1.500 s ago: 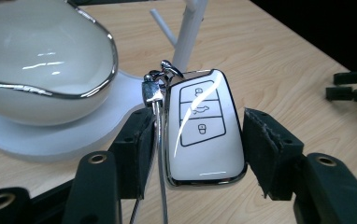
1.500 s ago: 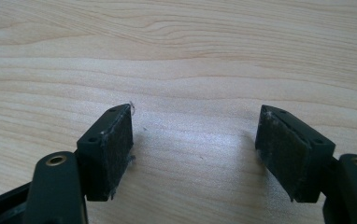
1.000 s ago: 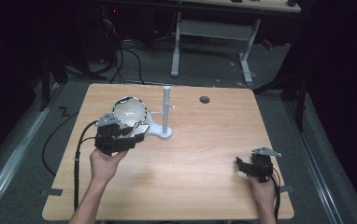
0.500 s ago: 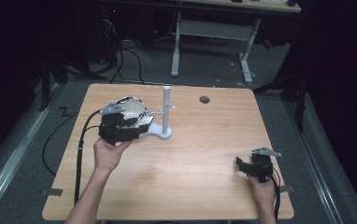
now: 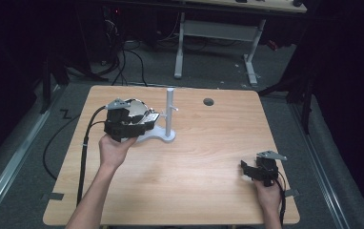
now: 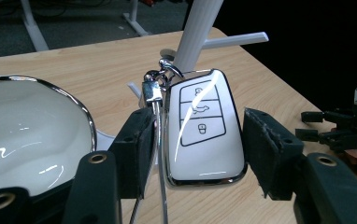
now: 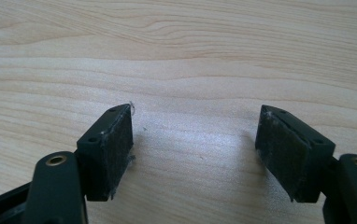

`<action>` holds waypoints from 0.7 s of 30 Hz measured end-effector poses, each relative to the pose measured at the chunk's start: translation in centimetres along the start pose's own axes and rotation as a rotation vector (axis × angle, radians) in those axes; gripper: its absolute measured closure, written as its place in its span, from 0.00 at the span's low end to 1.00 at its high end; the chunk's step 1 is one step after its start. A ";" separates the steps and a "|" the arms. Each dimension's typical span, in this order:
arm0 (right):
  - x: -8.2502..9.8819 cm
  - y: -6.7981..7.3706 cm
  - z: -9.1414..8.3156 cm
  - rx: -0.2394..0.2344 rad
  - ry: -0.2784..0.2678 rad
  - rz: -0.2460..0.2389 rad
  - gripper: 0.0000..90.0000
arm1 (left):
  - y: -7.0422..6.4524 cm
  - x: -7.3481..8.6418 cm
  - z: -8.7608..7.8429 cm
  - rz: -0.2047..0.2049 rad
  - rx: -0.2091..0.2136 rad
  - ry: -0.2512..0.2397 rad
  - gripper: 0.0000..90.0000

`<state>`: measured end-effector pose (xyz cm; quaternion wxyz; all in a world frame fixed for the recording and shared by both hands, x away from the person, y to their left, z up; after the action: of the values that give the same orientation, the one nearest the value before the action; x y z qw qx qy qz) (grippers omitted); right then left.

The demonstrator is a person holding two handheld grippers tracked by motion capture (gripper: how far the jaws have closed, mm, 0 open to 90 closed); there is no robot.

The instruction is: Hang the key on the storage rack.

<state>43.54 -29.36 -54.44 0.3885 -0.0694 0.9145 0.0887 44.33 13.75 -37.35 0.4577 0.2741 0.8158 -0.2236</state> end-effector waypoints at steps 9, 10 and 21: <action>0.0 0.0 0.0 0.000 0.000 -0.001 0.31 | -0.5 0.0 0.8 0.020 -0.001 0.012 0.50; 0.0 0.0 0.0 0.000 0.000 0.000 0.31 | -0.6 0.0 0.9 0.027 -0.004 0.015 0.50; 0.0 0.0 0.0 0.000 0.000 0.000 0.31 | -1.1 1.0 1.7 0.041 -0.020 0.014 0.50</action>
<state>43.54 -29.36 -54.44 0.3884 -0.0696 0.9146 0.0887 44.25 12.11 -38.94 0.4591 0.2876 0.8154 -0.2041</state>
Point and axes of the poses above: each handheld gripper's, and its own axes: z roughly forward along the jaws, x roughly out of its underside, y roughly to its left, the point moved 6 cm from there along z, roughly forward along the jaws, and after that the axes turned 10 degrees about z, right-handed, at the moved point
